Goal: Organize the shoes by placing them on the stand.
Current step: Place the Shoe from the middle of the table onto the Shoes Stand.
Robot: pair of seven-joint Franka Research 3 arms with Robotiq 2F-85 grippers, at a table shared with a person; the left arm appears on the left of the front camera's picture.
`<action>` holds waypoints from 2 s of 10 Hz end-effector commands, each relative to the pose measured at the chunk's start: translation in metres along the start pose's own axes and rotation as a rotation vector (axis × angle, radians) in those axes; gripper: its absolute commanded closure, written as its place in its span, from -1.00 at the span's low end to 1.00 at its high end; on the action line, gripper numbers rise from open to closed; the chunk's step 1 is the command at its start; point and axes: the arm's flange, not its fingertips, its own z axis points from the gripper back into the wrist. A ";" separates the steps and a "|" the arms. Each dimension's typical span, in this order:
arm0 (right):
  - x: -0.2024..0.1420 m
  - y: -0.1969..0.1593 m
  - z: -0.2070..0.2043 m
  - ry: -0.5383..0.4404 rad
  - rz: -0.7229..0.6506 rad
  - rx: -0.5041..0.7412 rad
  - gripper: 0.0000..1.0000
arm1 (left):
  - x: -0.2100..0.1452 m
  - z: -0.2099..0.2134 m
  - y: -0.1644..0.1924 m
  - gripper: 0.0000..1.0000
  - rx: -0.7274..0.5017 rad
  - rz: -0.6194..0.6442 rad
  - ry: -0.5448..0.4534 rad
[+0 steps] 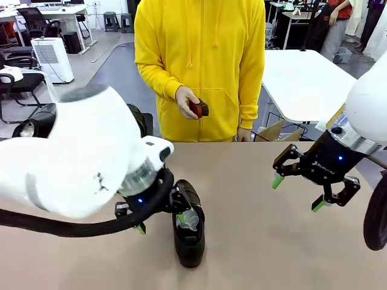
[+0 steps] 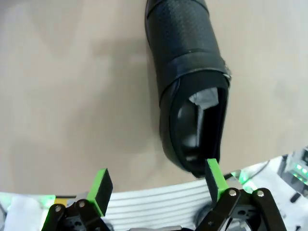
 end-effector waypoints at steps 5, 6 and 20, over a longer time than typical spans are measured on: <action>0.003 0.000 0.003 0.001 0.016 -0.002 -1.00 | 0.025 -0.041 -0.024 -1.00 0.098 -0.021 -0.127; 0.003 0.000 0.003 0.001 0.016 -0.002 -1.00 | 0.025 -0.046 -0.024 -1.00 0.117 -0.030 -0.118; 0.003 0.000 0.003 0.001 0.016 -0.002 -1.00 | 0.017 -0.067 -0.036 1.00 0.156 -0.094 0.001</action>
